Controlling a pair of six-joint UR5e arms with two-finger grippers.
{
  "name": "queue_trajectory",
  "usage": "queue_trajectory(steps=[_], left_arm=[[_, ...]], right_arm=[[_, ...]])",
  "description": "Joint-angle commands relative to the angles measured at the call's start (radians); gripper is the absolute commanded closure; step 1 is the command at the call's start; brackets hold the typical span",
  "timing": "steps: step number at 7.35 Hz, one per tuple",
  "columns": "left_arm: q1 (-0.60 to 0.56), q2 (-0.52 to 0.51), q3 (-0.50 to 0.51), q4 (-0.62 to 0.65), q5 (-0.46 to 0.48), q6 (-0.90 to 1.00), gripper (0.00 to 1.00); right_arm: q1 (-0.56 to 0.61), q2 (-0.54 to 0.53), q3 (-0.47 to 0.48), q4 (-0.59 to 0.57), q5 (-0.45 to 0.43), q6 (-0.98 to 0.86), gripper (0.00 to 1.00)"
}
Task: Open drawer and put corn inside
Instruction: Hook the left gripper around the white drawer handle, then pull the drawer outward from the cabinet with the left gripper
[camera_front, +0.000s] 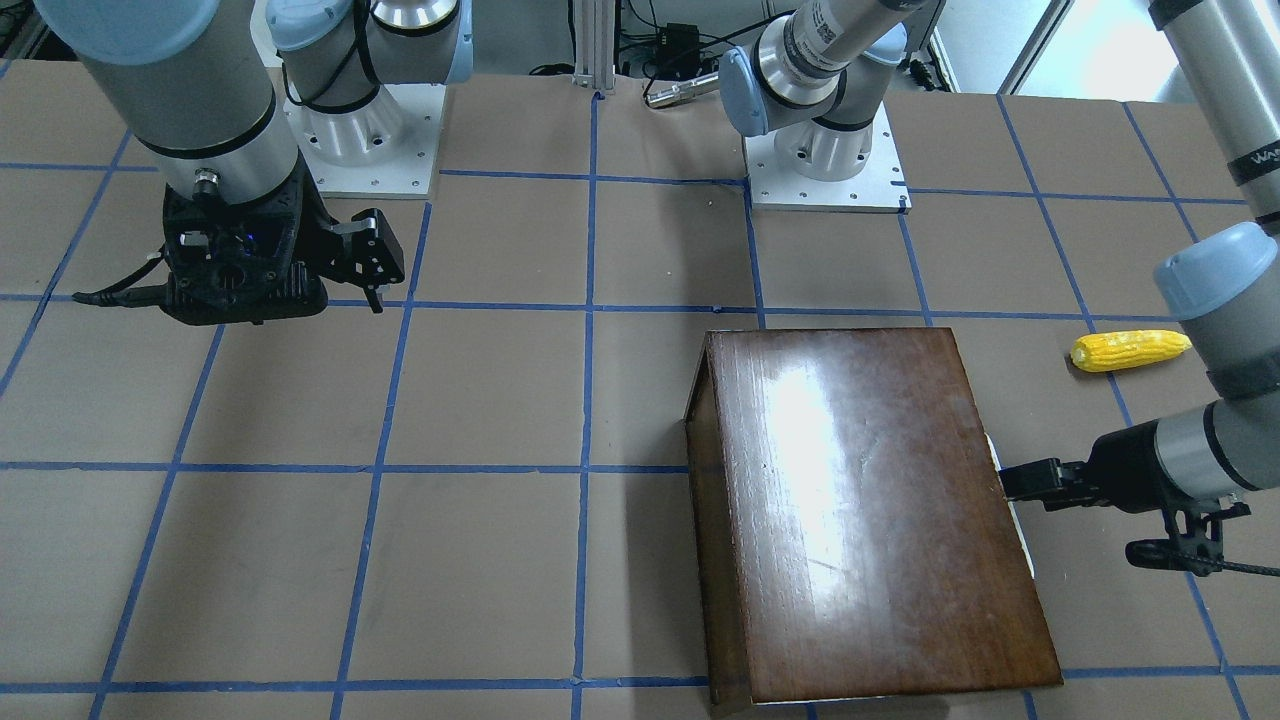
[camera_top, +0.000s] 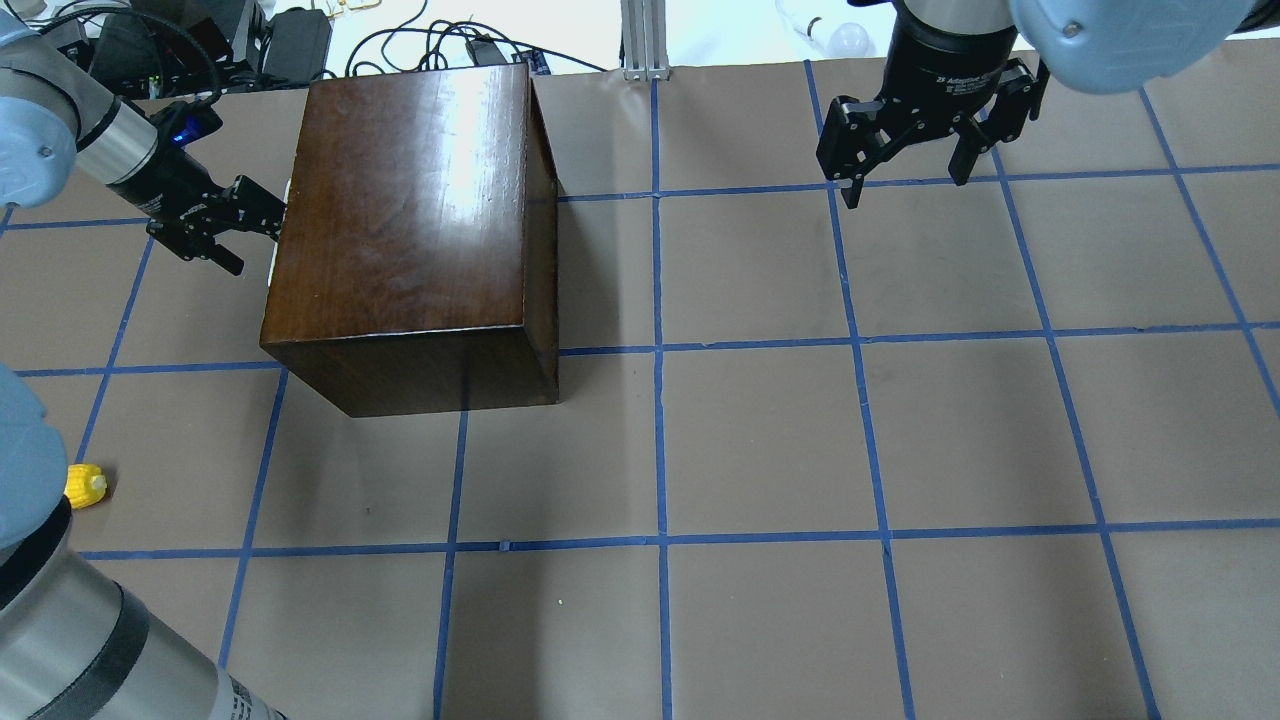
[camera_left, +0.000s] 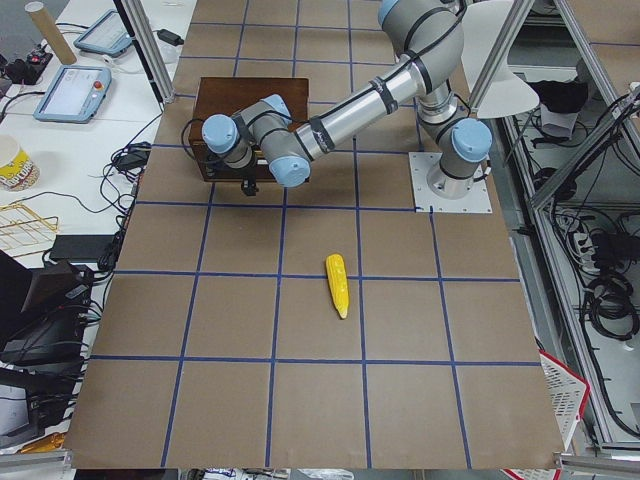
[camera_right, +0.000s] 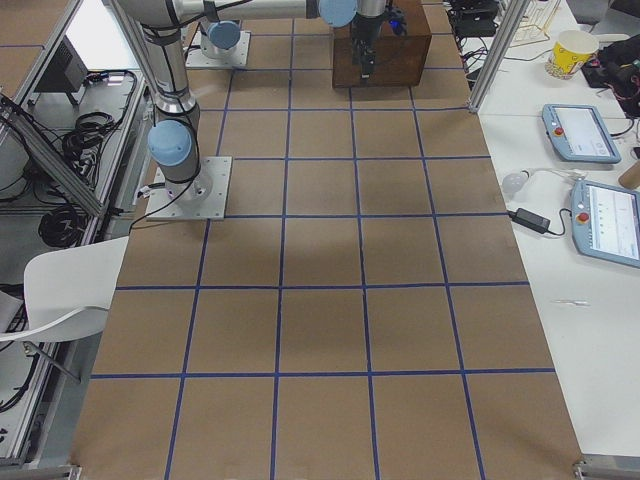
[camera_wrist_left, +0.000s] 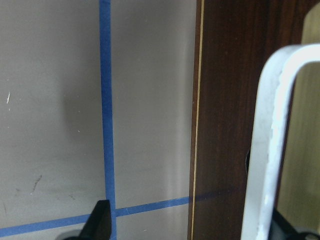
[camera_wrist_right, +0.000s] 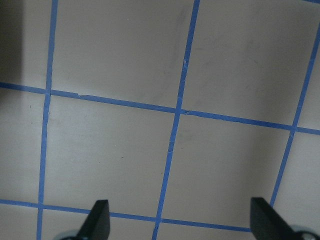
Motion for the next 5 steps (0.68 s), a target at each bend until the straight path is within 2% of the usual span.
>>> queue_trajectory(steps=[1,5], left_arm=[[0.006,0.004,0.002,0.024,0.008,0.007,0.0],[0.029,0.001,0.007,0.05,0.012,0.012,0.0]], right_arm=[[0.0,0.0,0.0,0.0,0.0,-0.001,0.0],[0.0,0.0,0.0,0.002,0.0,0.0,0.0]])
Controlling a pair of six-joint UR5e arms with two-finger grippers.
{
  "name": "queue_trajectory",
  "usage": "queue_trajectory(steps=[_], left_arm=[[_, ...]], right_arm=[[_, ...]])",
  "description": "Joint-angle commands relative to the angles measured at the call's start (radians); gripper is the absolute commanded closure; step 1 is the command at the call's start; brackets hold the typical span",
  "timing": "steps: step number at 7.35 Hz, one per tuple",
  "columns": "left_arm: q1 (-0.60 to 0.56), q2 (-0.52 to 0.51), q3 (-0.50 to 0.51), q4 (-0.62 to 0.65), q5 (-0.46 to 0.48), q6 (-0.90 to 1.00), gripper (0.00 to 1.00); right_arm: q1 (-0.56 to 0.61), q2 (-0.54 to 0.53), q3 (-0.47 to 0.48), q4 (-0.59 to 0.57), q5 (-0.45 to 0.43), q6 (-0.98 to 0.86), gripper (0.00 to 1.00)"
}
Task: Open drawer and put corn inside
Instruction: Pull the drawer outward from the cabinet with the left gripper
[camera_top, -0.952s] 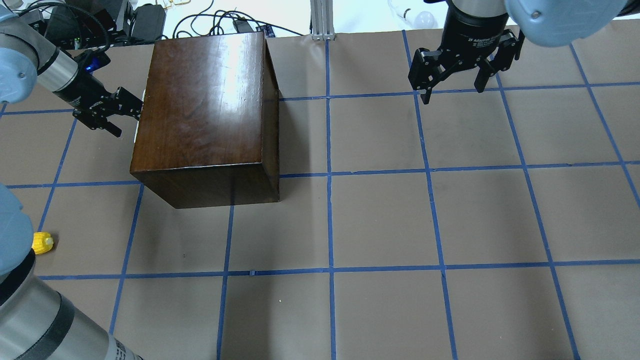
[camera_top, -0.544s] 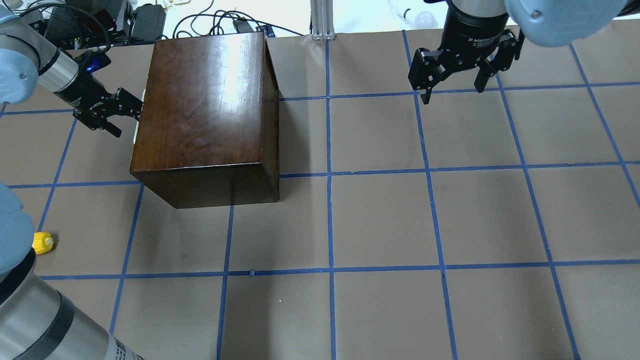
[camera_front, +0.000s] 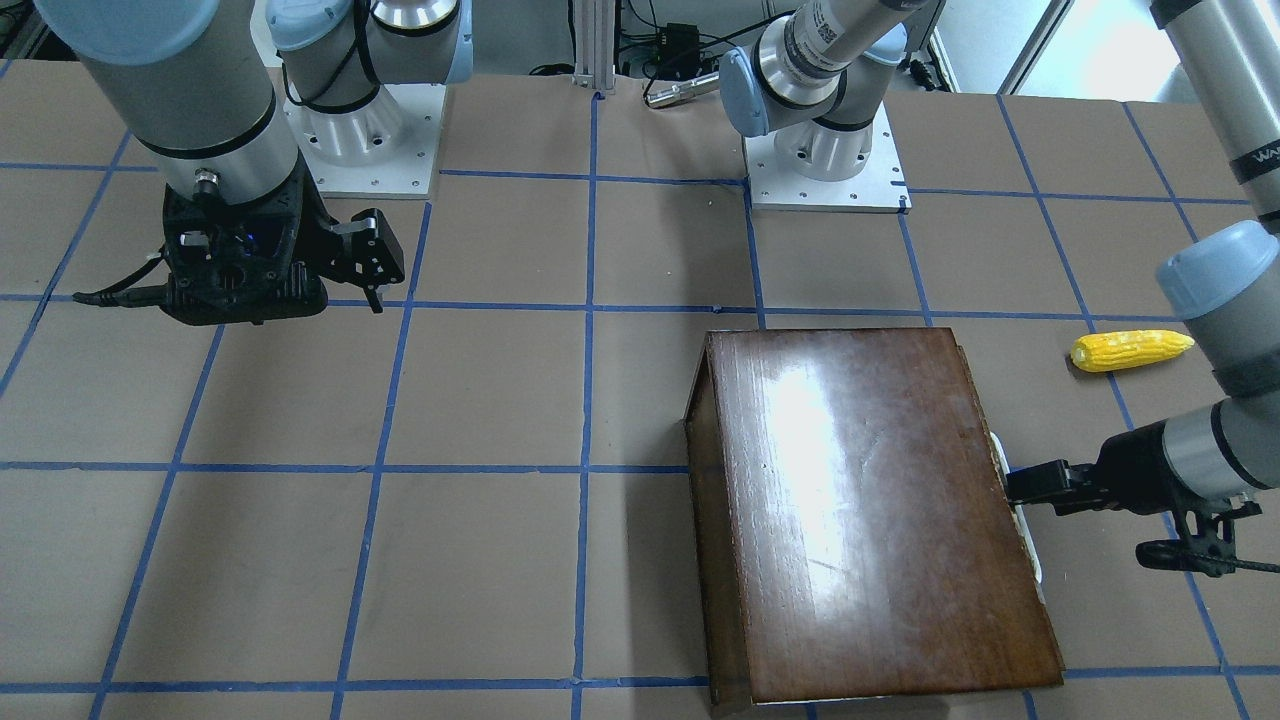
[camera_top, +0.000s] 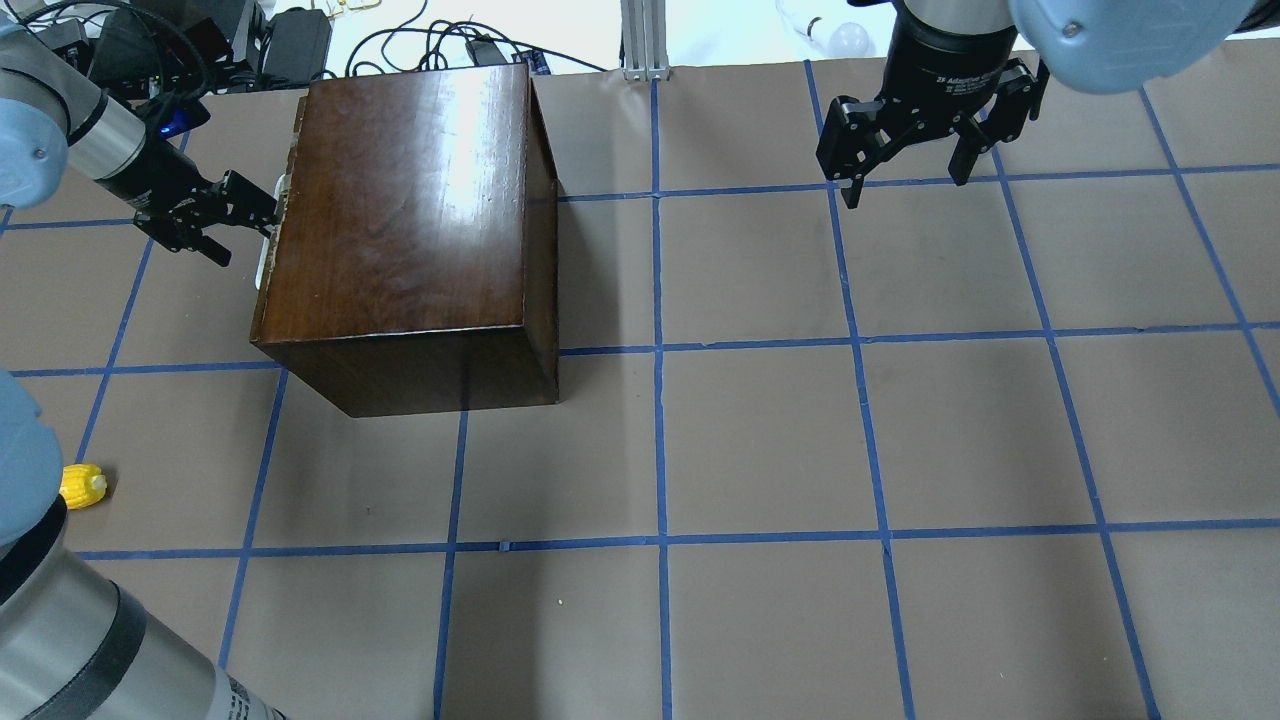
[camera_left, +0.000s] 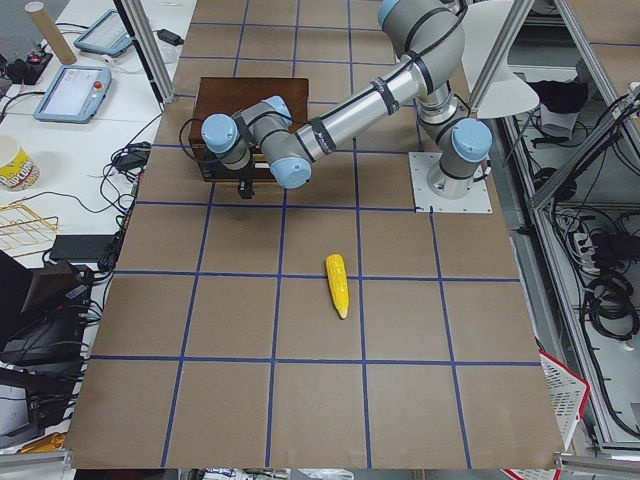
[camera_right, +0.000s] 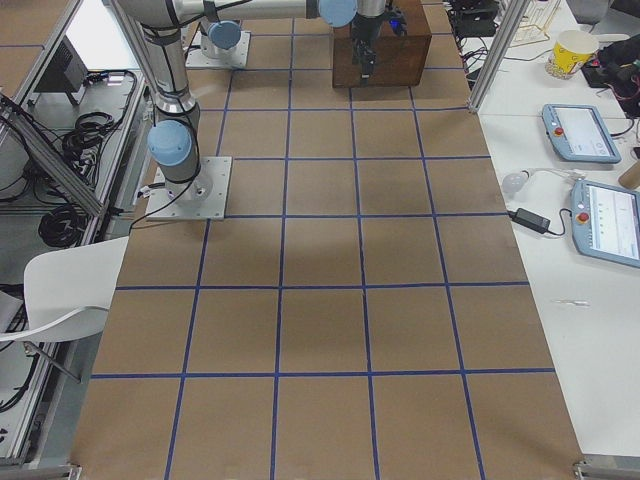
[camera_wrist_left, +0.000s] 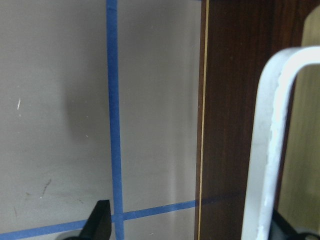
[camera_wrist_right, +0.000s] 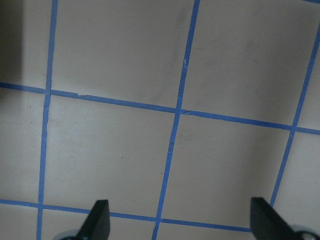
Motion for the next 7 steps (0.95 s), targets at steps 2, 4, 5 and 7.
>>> queue_trajectory(steps=[2,4,5,7], left_arm=[[0.028,-0.002,0.004,0.025,0.046,0.028,0.0],[0.03,-0.002,0.007,0.039,0.06,0.03,0.0],[0.03,-0.002,0.007,0.043,0.064,0.03,0.0],[0.031,-0.002,0.005,0.059,0.116,0.031,0.0]], right_arm=[[0.0,0.0,0.0,0.0,0.0,0.001,0.0],[0.0,0.0,0.0,0.0,0.0,0.001,0.0],[0.0,0.0,0.0,0.0,0.0,0.001,0.0],[0.0,0.0,0.0,0.0,0.0,0.001,0.0]])
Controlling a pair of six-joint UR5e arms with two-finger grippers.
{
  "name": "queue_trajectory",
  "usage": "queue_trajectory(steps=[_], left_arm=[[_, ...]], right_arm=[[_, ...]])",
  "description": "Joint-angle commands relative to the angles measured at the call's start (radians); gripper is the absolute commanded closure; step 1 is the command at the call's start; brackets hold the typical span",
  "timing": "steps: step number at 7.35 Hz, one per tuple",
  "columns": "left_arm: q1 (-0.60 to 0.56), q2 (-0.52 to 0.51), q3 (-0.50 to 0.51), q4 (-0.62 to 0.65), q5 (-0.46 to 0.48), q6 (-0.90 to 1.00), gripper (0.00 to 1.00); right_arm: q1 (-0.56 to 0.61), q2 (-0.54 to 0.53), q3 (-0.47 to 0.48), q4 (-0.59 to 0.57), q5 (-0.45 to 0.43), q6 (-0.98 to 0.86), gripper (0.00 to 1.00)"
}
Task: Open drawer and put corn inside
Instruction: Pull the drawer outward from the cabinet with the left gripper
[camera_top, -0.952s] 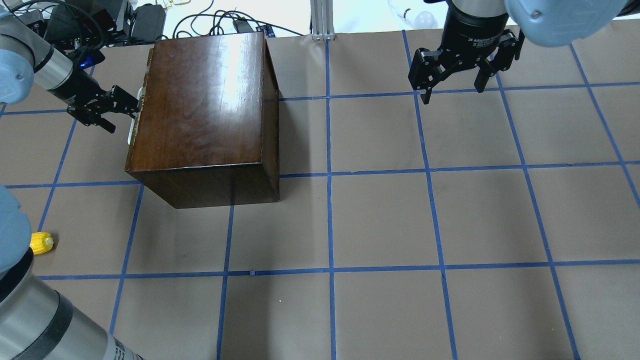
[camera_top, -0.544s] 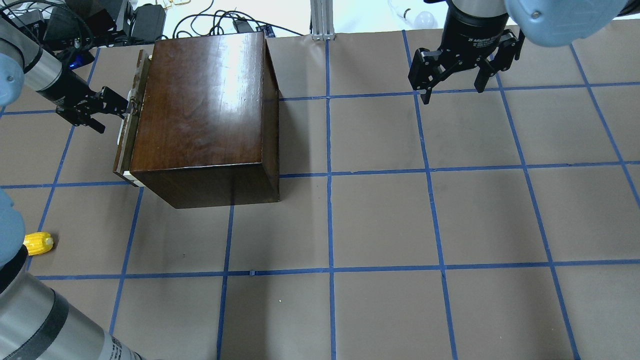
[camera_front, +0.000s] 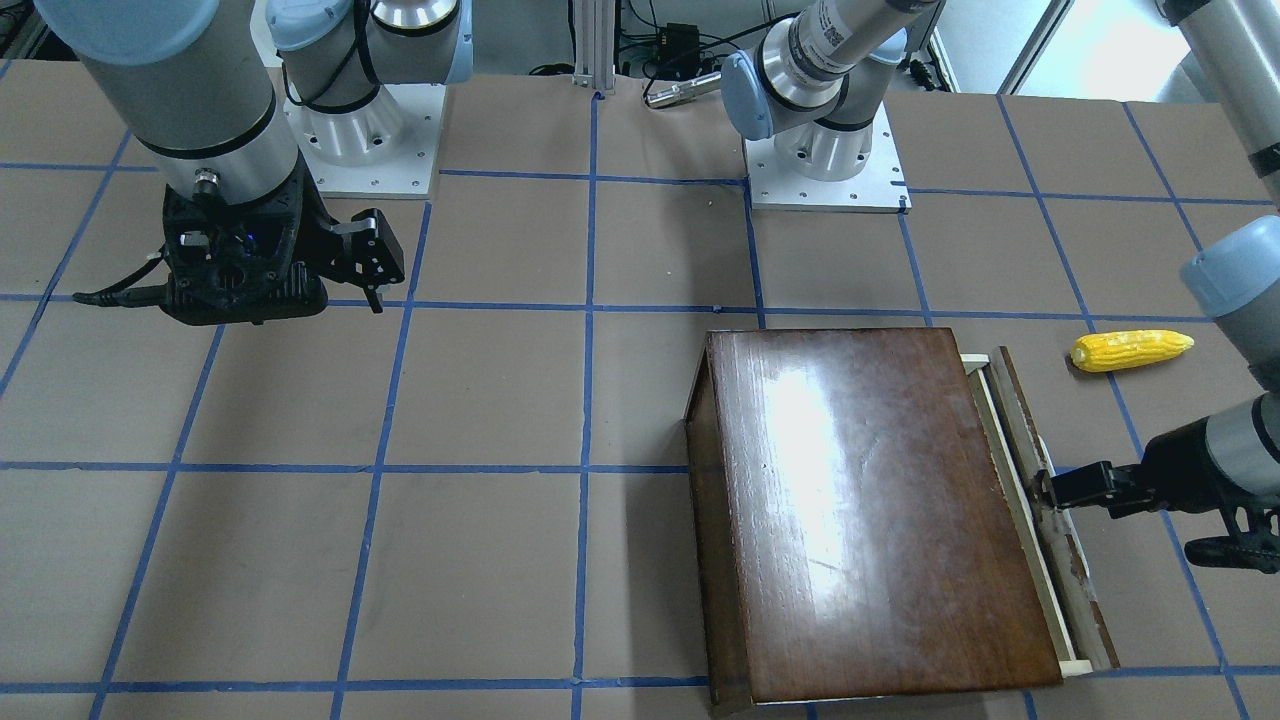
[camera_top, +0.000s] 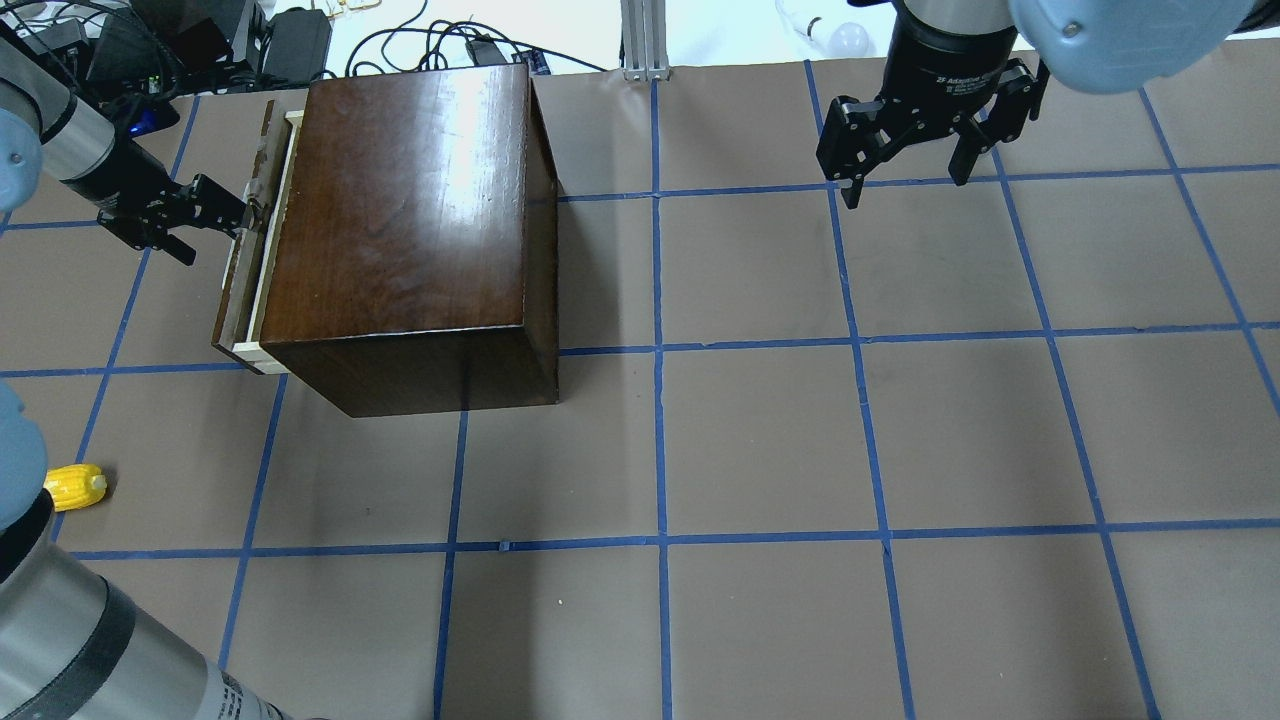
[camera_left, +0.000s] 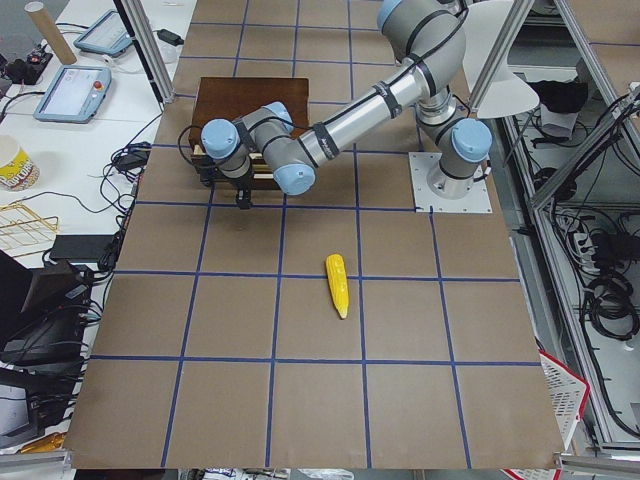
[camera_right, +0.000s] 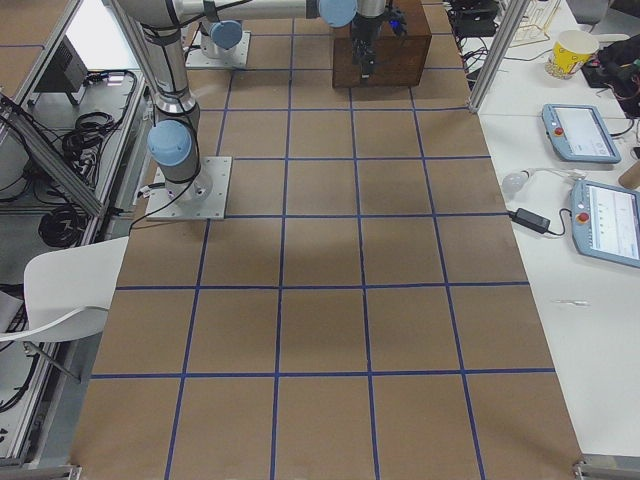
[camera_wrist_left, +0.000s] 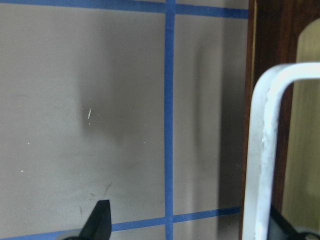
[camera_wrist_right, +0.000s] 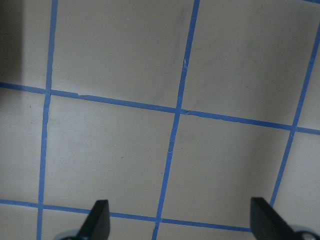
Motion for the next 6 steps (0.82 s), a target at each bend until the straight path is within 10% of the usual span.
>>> queue_trajectory(steps=[1,6], left_arm=[[0.013,0.0,0.0,0.009,0.023,0.007,0.0],[0.058,-0.002,0.002,0.009,0.021,0.023,0.0]], right_arm=[[0.0,0.0,0.0,0.0,0.0,0.0,0.0],[0.0,0.0,0.0,0.001,0.0,-0.001,0.0]])
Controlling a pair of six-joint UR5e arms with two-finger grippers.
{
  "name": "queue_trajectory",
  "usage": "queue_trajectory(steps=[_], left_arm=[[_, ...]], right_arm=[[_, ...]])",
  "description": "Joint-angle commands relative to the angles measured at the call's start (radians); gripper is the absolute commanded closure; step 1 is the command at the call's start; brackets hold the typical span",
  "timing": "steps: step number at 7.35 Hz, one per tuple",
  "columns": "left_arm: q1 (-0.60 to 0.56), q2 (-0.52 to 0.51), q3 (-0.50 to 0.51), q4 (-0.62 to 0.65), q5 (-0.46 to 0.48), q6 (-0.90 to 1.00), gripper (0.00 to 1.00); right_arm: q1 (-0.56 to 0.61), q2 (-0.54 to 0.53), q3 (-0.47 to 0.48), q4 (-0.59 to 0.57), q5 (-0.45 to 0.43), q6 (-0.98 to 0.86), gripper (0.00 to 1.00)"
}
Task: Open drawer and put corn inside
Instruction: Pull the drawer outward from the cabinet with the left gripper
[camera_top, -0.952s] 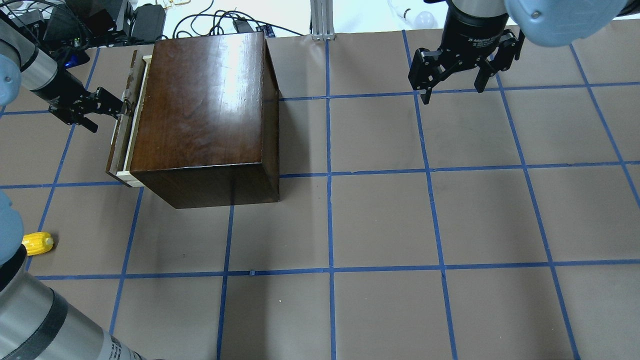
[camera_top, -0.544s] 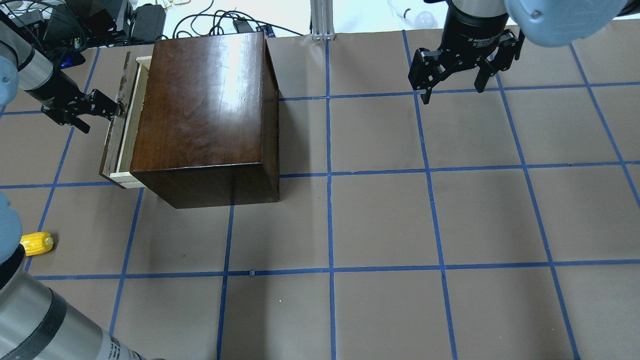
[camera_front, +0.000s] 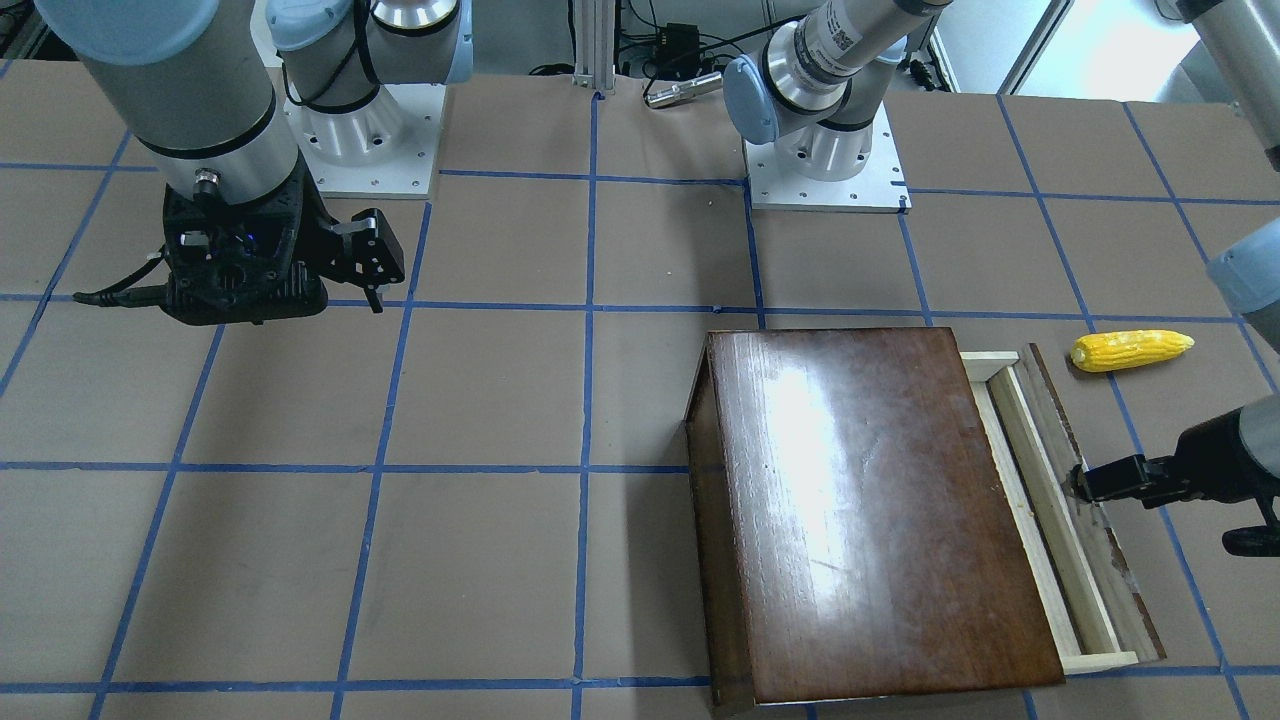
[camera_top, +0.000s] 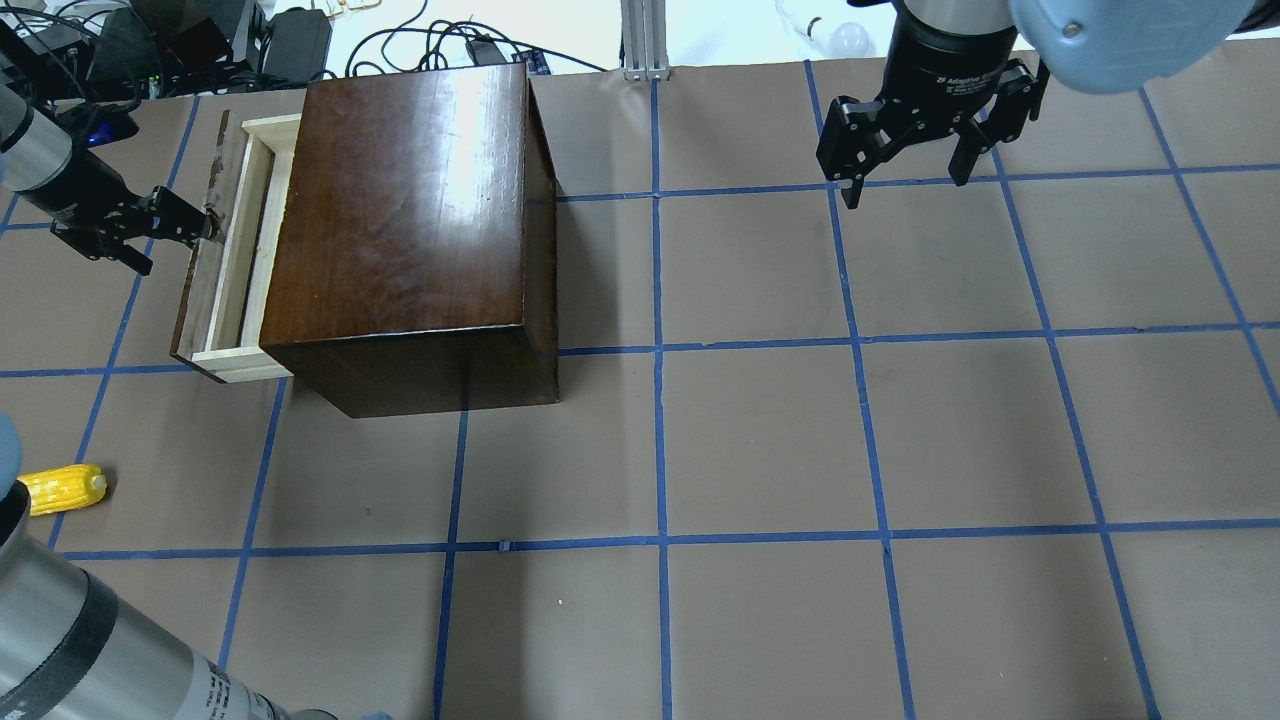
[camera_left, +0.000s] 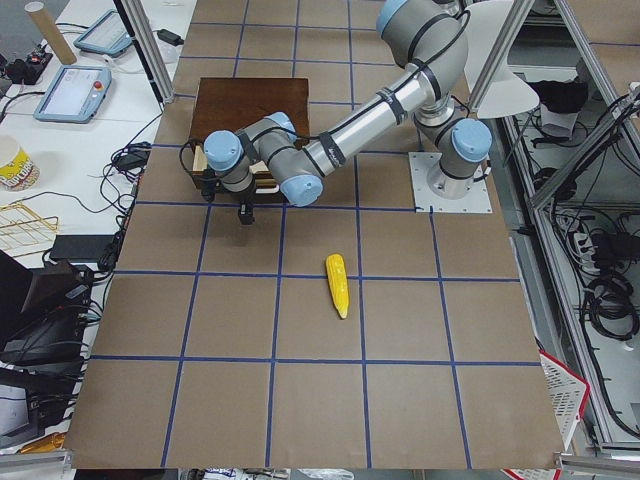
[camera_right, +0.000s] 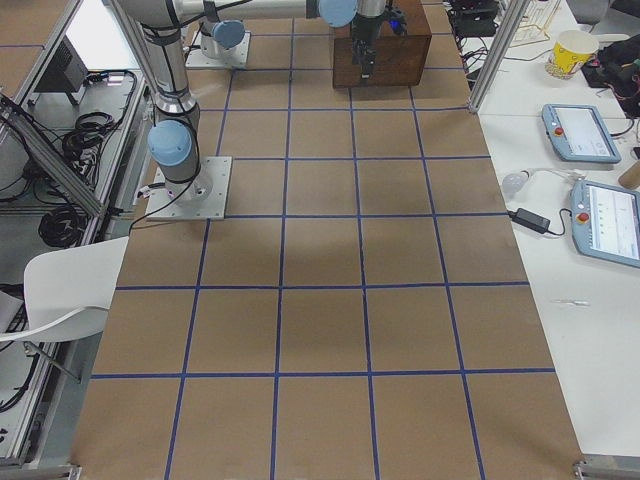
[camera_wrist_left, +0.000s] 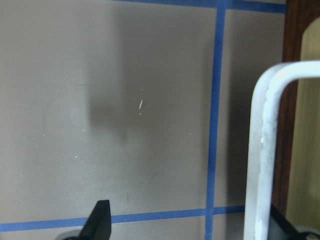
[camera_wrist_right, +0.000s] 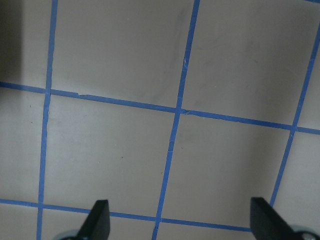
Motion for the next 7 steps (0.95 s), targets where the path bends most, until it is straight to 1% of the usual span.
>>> queue_trajectory(steps=[1,4,7], left_arm=[[0.002,0.003,0.003,0.0,0.0,0.001,0.0],[0.036,0.0,0.011,-0.003,0.0,0.011,0.0],[0.036,0.0,0.011,-0.002,0.0,0.011,0.0]], right_arm=[[0.0,0.0,0.0,0.0,0.0,0.001,0.0],[0.0,0.0,0.0,0.0,0.0,-0.001,0.0],[0.0,0.0,0.0,0.0,0.0,0.001,0.0]])
